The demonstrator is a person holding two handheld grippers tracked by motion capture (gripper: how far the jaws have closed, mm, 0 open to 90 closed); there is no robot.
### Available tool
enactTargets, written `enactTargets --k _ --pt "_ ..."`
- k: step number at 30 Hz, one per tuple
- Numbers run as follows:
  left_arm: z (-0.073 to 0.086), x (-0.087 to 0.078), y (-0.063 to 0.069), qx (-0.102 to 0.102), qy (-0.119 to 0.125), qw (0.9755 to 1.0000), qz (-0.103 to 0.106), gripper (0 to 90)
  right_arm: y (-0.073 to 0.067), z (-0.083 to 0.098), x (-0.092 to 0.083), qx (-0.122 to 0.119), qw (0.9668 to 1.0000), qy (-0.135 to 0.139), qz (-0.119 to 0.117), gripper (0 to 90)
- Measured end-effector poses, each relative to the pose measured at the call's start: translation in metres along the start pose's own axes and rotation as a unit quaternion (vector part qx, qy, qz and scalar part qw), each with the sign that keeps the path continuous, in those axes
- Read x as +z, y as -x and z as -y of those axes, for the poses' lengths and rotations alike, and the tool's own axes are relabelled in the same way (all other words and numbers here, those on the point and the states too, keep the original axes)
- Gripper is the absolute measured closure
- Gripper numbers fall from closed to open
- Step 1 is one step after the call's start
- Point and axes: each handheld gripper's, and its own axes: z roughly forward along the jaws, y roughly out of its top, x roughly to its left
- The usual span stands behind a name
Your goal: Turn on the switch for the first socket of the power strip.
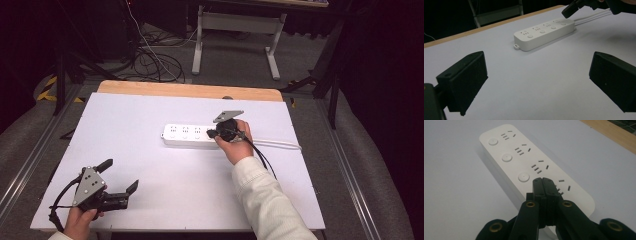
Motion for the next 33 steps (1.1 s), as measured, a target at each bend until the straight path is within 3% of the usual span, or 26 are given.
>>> enactTargets --k 11,33 --pt "0.0 0.0 0.0 -0.002 -0.001 1.0 0.001 2.3 0.001 0.003 0.011 0.003 0.9999 -0.016 0.004 90.0" --pt "0.0 0.0 0.0 -0.002 -0.001 1.0 0.001 2.3 0.0 0.005 0.015 -0.003 0.9996 -0.026 0.012 90.0"
